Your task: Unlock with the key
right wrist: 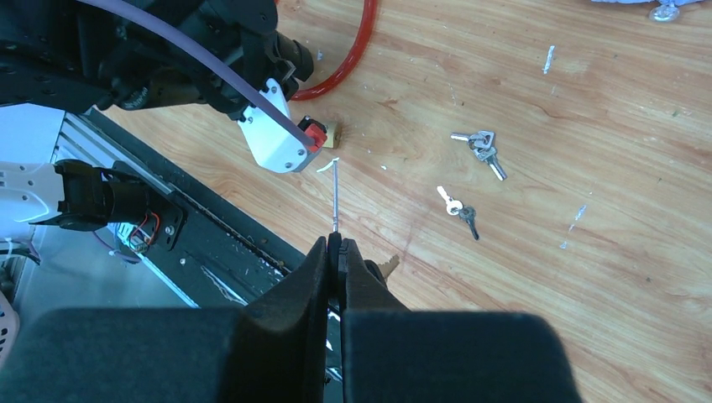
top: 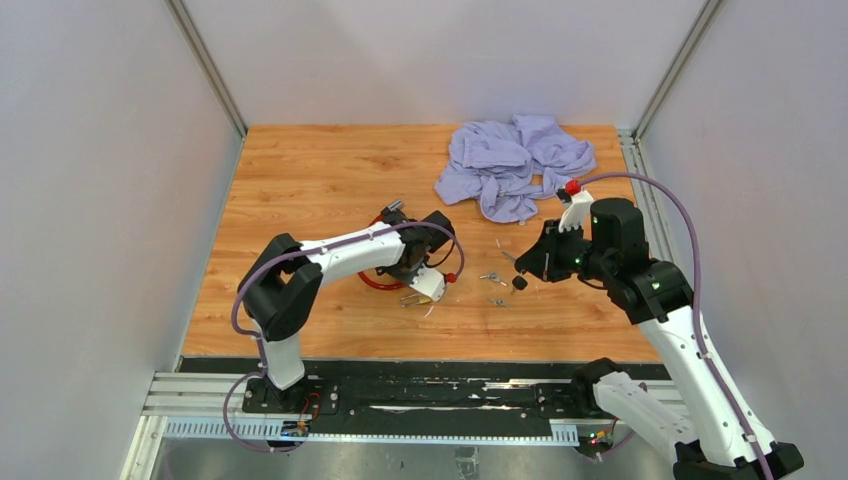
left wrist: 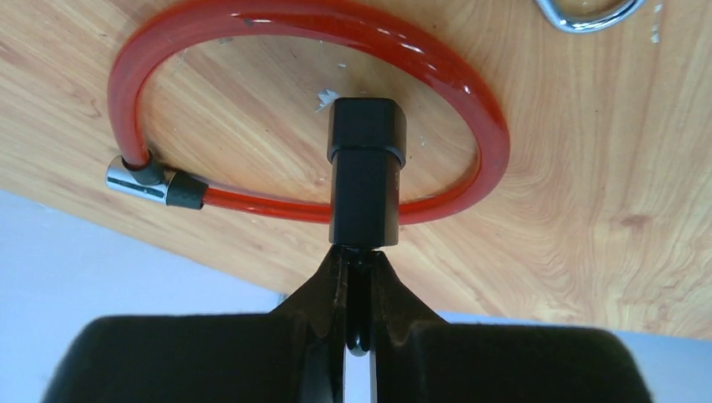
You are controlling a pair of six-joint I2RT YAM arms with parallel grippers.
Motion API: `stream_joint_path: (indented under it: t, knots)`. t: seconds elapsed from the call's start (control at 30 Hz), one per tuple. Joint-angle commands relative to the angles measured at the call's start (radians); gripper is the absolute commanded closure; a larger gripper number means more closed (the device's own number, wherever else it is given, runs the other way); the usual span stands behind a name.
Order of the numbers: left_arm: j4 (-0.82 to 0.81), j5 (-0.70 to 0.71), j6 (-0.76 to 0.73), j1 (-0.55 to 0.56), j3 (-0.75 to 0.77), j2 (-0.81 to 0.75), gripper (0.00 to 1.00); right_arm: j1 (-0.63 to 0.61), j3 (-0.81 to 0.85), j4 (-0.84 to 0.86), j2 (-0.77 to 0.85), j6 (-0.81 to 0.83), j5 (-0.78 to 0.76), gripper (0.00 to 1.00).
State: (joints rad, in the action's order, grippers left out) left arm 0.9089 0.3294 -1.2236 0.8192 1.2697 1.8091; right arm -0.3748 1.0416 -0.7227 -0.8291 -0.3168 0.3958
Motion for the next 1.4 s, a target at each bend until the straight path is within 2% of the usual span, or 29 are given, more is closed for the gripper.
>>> stream_joint_path:
  t: [0.0,0.13,0.37,0.47,0.53,0.67,1.07,1.2,1.37]
  knots:
    - [0.016,0.159,-0.037,0.02,-0.003,0.054,0.98,0.016,-0.02,0.012,0.017,0.002,-0.001,1.0]
    - [0.016,0.222,-0.055,0.049,0.002,0.06,0.9,0.016,-0.036,0.031,0.018,-0.007,0.011,0.99]
    - [0.011,0.228,-0.045,0.089,0.009,0.098,0.51,0.015,-0.037,0.039,0.024,-0.007,0.015,0.99]
    - [0.01,0.234,-0.034,0.104,0.018,0.115,0.47,0.016,-0.037,0.039,0.029,-0.004,0.014,1.0]
    - [0.009,0.232,-0.043,0.113,0.014,0.113,0.37,0.016,-0.037,0.036,0.031,-0.003,0.012,0.99]
    - [-0.019,0.254,-0.057,0.12,-0.01,0.119,0.35,0.016,-0.038,0.036,0.03,-0.003,0.009,0.99]
    - [-0.097,0.252,-0.032,0.115,-0.067,0.154,0.51,0.016,-0.019,0.03,0.027,0.004,0.005,0.99]
    - [-0.108,0.232,-0.026,0.085,-0.053,0.148,0.67,0.016,-0.023,0.028,0.031,0.001,0.006,0.99]
    - [-0.112,0.212,-0.036,0.065,-0.049,0.119,0.96,0.016,-0.02,0.028,0.03,0.001,0.005,1.0]
